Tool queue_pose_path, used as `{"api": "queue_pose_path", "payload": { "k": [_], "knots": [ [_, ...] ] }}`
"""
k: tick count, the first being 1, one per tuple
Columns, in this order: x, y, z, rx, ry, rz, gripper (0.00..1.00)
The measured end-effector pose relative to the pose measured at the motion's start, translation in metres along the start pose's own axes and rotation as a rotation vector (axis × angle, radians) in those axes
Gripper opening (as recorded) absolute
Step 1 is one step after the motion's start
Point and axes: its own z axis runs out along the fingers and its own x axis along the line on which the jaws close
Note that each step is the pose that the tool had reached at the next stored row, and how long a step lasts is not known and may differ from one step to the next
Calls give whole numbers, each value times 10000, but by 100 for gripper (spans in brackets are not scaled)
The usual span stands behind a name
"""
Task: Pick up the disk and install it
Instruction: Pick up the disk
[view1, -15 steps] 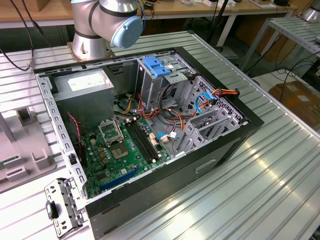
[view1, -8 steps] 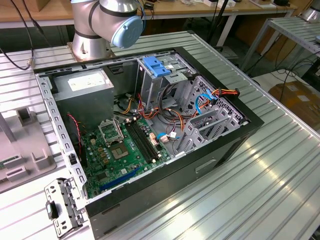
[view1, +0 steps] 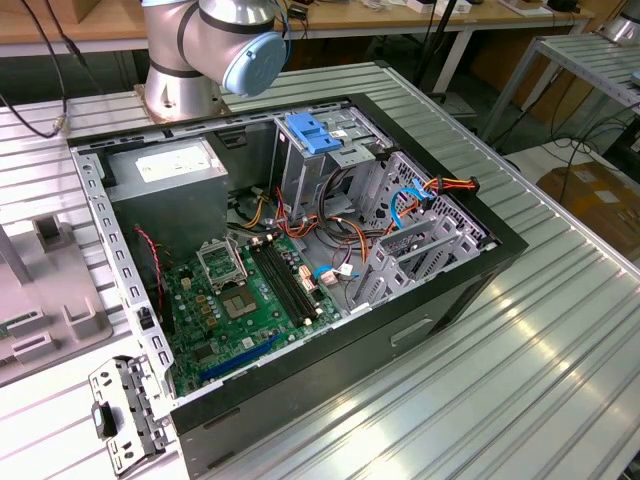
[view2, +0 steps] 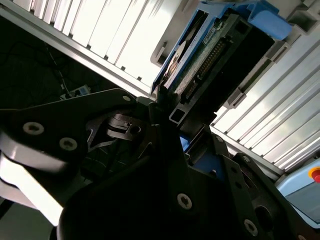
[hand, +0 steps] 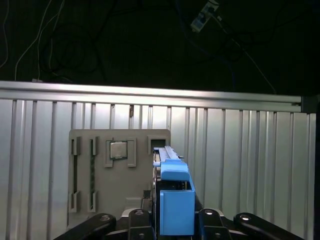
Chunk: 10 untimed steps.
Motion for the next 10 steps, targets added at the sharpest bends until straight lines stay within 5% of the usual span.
{"api": "queue_pose_path", "payload": {
  "k": [10],
  "knots": [
    [-6, 4, -80, 0, 0, 0, 37]
  ]
}}
